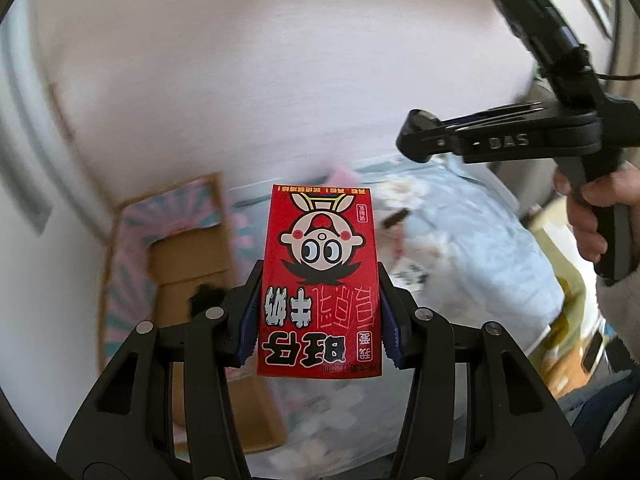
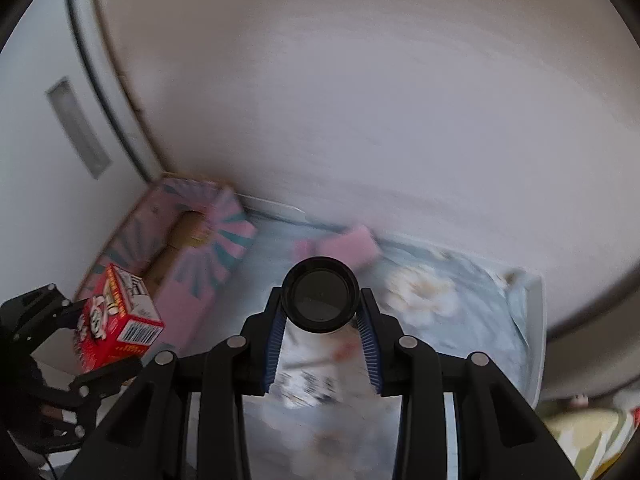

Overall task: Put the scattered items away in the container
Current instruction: 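Lift the red carton and black jar and carry both over the striped box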

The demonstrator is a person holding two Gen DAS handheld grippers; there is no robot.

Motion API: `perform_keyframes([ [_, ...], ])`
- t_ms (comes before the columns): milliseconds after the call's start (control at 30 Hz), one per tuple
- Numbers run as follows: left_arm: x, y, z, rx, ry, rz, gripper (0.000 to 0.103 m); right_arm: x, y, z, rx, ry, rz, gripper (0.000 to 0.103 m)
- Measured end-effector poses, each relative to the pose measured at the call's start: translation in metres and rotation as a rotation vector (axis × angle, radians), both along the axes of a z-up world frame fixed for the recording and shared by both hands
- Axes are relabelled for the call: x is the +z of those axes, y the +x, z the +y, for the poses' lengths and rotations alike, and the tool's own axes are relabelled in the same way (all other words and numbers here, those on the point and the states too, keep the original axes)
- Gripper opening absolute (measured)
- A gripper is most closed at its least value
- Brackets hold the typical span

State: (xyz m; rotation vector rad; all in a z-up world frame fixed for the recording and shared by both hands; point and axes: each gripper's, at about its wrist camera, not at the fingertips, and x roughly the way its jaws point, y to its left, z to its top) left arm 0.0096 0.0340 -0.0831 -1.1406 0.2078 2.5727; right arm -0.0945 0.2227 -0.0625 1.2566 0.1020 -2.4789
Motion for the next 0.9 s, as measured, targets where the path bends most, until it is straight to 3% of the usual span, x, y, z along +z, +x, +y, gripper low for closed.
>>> perform_keyframes([
  [300,0.004,0.005,-0.074,0.212,-0.011,-0.009,0.046,0.011,-0.011,-0.102,0.221,-0.014,0.027,0.033],
  [600,-0.018,0.005,-0.121,0.324,-0.010,-0.082,0.046,0.003,-0.028,-0.183,0.375,-0.034,0.007,0.033],
  [900,-0.054,-0.008,-0.144,0.384,0.027,-0.160,0.046,-0.039,-0.058,-0.243,0.451,0.018,-0.037,0.033],
])
